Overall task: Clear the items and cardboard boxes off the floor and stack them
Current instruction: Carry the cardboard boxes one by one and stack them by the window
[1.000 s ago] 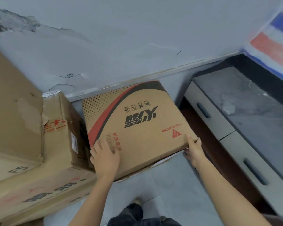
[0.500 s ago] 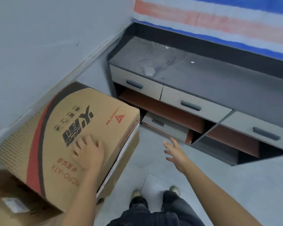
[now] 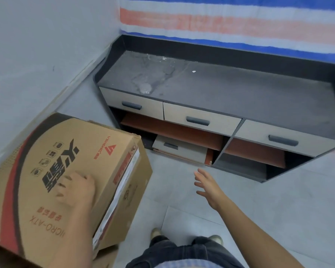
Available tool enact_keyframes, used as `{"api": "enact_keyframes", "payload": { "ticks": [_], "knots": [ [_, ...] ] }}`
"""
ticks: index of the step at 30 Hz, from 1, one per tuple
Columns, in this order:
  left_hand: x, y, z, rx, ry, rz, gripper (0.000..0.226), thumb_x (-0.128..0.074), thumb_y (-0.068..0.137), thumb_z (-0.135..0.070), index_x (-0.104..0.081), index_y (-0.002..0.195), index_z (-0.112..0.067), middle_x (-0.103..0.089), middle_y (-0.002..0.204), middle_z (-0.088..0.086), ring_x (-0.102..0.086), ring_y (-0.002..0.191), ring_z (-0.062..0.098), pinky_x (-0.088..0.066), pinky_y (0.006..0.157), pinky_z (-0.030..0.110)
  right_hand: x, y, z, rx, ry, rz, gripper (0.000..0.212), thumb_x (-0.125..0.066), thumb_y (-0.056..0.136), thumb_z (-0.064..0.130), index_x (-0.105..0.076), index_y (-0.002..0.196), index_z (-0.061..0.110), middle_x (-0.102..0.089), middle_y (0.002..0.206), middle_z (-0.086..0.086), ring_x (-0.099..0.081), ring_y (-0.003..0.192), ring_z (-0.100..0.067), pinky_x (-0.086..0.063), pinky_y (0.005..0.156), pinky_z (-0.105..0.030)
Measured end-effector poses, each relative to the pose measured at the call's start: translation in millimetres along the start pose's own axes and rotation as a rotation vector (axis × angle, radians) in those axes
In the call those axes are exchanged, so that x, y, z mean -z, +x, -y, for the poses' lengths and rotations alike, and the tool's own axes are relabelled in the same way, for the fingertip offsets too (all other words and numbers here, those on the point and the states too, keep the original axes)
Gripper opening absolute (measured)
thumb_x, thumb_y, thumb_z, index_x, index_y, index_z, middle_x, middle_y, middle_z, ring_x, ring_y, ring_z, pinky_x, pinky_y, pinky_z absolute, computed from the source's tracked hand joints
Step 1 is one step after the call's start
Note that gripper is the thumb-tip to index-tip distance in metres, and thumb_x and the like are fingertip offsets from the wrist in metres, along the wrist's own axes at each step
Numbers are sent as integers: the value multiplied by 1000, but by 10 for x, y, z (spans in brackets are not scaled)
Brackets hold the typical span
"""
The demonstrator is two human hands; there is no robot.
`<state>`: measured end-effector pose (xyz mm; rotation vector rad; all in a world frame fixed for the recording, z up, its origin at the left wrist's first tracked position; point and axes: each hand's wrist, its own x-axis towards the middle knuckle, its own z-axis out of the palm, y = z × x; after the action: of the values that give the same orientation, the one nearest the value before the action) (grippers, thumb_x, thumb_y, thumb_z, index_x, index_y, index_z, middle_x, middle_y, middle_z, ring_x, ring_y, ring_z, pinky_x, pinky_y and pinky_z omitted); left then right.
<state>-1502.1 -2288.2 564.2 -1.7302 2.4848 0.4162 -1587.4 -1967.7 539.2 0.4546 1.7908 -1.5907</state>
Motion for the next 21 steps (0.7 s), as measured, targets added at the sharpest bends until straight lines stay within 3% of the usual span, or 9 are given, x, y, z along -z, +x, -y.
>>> {"api": "enact_keyframes", "payload": {
  "ticks": [4,7,14,16,18,21],
  "knots": [
    [-67,-361,-397,-141,-172,-93,54,-49,91,-16,-33,138,5,-28,144,29,-23,133,44,-19,108,53,463,-73,-31,25,58,-73,46,-42,98,33,-36,140,16,-40,142,-8,-43,126,-25,-38,102,-39],
    [-305,-905,-1000,-355,-208,-2,52,-51,92,-16,-36,138,3,-32,143,28,-28,130,43,-24,105,51,928,-130,-12,49,127,-182,44,-43,97,33,-39,137,13,-44,137,-8,-46,121,-24,-39,100,-38],
    [-987,-2403,-2280,-739,-352,513,45,-47,96,-15,-39,138,-5,-45,138,15,-42,126,31,-35,103,39,2137,-577,-299,163,276,-540,34,-49,96,25,-50,126,10,-53,118,-3,-51,111,-20,-42,96,-35],
    [-1145,-2956,-2481,-788,-371,747,42,-46,96,-14,-41,137,-6,-54,123,8,-54,109,23,-41,89,29,2422,-773,-496,167,330,-664,31,-51,95,23,-53,122,9,-54,114,-2,-51,111,-20,-42,97,-35],
    [-1309,-3452,-2623,-829,-315,937,39,-47,95,-12,-45,134,-7,-57,101,2,-57,92,19,-42,76,25,2651,-953,-697,154,380,-779,30,-51,95,22,-53,121,7,-54,113,-4,-51,106,-19,-42,94,-33],
    [-1511,-4023,-2777,-957,-160,1072,36,-47,94,-12,-47,130,-11,-58,111,6,-55,99,19,-40,81,27,2898,-1202,-1001,136,479,-928,32,-52,94,22,-54,121,6,-55,113,-4,-50,102,-17,-41,90,-30]
  ]
}}
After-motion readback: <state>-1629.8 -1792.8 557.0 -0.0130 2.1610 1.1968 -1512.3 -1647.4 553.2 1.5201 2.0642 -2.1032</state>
